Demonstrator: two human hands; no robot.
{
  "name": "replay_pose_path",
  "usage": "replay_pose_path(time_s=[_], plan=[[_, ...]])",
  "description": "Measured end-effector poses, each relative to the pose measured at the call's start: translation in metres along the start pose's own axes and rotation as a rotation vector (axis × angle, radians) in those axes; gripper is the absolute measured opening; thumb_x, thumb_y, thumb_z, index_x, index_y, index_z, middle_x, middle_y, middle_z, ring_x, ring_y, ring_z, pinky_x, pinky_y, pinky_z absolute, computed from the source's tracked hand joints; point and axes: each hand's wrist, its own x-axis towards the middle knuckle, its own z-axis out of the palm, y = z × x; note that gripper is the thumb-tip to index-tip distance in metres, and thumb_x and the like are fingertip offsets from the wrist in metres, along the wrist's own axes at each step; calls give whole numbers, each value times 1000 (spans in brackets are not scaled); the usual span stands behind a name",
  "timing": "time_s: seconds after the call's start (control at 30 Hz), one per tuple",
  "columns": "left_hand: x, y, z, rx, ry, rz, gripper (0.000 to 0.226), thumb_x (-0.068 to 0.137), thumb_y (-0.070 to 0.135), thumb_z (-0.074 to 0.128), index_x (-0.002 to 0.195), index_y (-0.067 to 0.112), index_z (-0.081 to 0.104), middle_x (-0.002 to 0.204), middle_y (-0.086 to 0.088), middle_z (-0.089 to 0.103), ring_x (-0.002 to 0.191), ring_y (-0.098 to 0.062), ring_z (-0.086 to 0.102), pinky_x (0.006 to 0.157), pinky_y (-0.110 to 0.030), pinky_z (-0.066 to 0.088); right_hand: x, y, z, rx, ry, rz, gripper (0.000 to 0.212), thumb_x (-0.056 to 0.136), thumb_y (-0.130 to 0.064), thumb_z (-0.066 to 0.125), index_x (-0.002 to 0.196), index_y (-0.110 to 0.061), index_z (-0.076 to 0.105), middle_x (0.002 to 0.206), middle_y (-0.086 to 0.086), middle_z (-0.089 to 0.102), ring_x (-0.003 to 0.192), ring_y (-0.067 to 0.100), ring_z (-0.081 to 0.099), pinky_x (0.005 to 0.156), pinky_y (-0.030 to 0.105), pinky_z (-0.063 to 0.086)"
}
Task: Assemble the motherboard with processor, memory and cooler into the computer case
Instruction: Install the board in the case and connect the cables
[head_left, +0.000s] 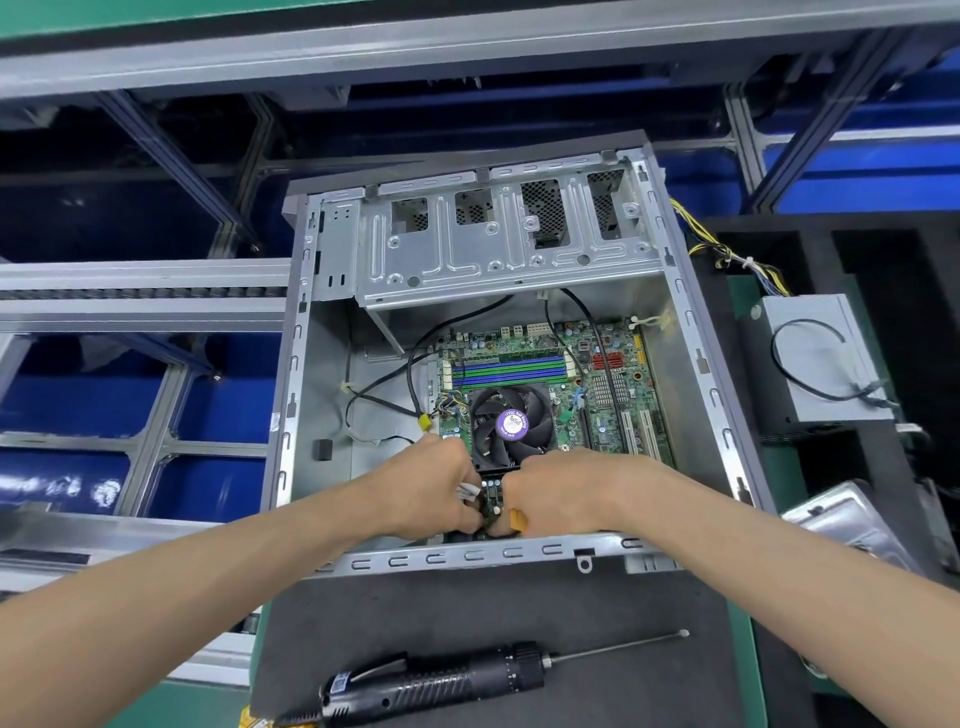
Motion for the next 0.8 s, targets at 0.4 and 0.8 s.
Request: replay_pose_path(time_s=[0.4, 0.8], plan=[[-1, 1, -1, -41, 34, 25, 19, 74, 26, 76, 72, 8, 73, 59, -20, 39, 52, -17, 28, 44, -18, 32, -4, 1, -3, -50, 1, -44, 36, 103, -36, 46, 126, -19, 68, 75, 1, 49, 62, 17, 43, 67, 35, 38], [-3, 3, -4, -137, 3, -20, 15, 74, 22, 74, 75, 8, 76, 54, -10, 41, 49, -14, 32, 47, -32, 43, -4, 4, -1, -91, 44, -43, 34, 99, -29, 48, 123, -19, 69, 72, 5, 51, 69, 31, 50, 63, 36, 43]])
